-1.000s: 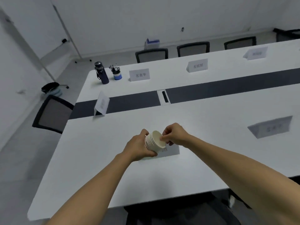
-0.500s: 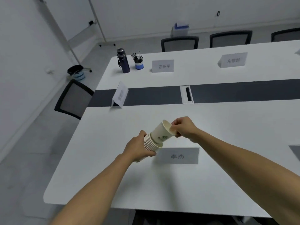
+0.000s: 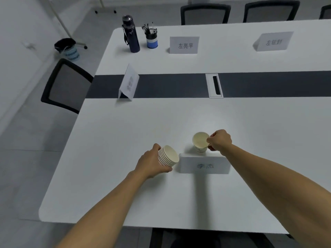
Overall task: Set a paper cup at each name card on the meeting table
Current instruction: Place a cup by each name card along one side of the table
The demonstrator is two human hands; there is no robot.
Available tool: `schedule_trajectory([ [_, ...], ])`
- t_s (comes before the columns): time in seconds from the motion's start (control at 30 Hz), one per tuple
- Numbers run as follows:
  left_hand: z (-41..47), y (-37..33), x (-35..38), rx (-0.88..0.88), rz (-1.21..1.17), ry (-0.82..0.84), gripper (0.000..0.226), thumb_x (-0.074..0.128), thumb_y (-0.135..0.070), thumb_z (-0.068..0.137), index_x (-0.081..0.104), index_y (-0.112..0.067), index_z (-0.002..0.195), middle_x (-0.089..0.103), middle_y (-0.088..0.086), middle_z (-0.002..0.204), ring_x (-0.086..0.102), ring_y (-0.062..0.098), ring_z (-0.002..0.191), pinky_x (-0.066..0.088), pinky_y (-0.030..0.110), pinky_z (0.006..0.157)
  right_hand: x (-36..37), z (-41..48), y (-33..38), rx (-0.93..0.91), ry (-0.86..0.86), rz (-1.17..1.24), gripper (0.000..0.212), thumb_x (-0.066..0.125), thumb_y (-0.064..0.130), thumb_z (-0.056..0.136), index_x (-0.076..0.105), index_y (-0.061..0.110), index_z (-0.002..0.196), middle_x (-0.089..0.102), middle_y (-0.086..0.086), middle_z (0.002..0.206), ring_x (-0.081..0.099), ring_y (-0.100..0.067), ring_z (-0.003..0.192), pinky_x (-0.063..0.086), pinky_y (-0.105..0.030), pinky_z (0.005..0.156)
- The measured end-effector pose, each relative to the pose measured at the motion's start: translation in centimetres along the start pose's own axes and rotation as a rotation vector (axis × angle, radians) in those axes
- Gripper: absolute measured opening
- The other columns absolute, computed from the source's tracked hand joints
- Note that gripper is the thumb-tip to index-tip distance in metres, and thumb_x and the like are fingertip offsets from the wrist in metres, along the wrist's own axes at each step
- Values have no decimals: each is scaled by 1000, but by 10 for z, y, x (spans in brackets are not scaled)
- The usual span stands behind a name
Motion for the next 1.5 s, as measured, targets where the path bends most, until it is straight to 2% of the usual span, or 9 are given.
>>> schedule_trajectory([
  [0.23, -4, -20, -11, 67, 7, -36, 72, 81, -47, 57, 39, -27, 113, 63, -5, 94, 63, 22, 85, 58, 44, 71, -14, -6, -4, 2, -16, 14, 23, 69, 9, 83, 66, -5, 100, 70, -14, 74, 76, -36, 73, 61, -45, 84],
  [0.37, -11, -67, -17, 165, 41, -73, 70, 82, -44, 60, 40, -26, 113, 62, -4, 95, 63, 21, 83, 56, 41, 71, -46, -21, -10, -85, -72, -117, 31, 64, 16, 80, 67, -9, 99, 72, -18, 75, 61, -27, 61, 58, -40, 70],
  [0.4, -14, -82, -15, 195, 57, -76, 70, 82, -44, 61, 40, -26, 114, 62, -4, 95, 63, 20, 82, 56, 41, 70, -56, -26, -13, -113, -84, -157, 33, 63, 17, 80, 67, -8, 101, 72, -19, 78, 59, -27, 62, 54, -37, 66],
  [0.47, -20, -113, -7, 259, 94, -76, 70, 82, -43, 62, 40, -26, 115, 62, -4, 96, 62, 19, 82, 55, 39, 68, -80, -41, -19, -175, -114, -261, 33, 62, 22, 84, 68, 0, 109, 73, -18, 100, 67, -31, 81, 53, -36, 73],
  [0.57, -37, -167, 21, 348, 143, -68, 69, 82, -43, 62, 40, -27, 115, 61, -5, 96, 62, 19, 82, 55, 37, 66, -126, -66, -45, -273, -166, -431, 33, 56, 29, 92, 63, 15, 121, 69, -7, 114, 63, -28, 102, 45, -31, 75],
  [0.77, -69, -243, 87, 422, 190, -53, 65, 81, -43, 61, 41, -26, 110, 60, -6, 90, 62, 21, 80, 58, 45, 67, -207, -106, -118, -360, -255, -630, 33, 49, 31, 97, 59, 19, 125, 67, -4, 116, 62, -27, 103, 42, -32, 73],
  [1.07, -166, -383, 266, 599, 284, 59, 67, 80, -46, 60, 40, -29, 111, 62, -6, 96, 62, 20, 85, 55, 38, 70, -368, -180, -318, -230, -339, -596, 33, 51, 31, 97, 59, 18, 126, 66, -2, 122, 61, -26, 107, 45, -34, 80],
  [1.23, -181, -452, 310, 687, 386, 76, 69, 82, -45, 62, 40, -27, 115, 60, -6, 101, 61, 20, 88, 58, 40, 75, -431, -187, -370, -187, -389, -538, 34, 50, 32, 97, 58, 20, 127, 65, -1, 124, 61, -26, 108, 47, -34, 83],
  [1.5, -142, -561, 367, 787, 363, 101, 74, 84, -41, 64, 39, -28, 121, 53, -10, 106, 59, 18, 92, 57, 33, 76, -512, -138, -406, -164, -428, -512, 33, 53, 34, 96, 60, 21, 126, 66, 0, 122, 62, -24, 108, 48, -35, 84],
])
Point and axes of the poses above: each hand's wrist, its own z-axis towards the middle knuckle, its own x-axis out of the palm, y = z × x, the point moved 9 cm from there along z, towards the middle knuckle
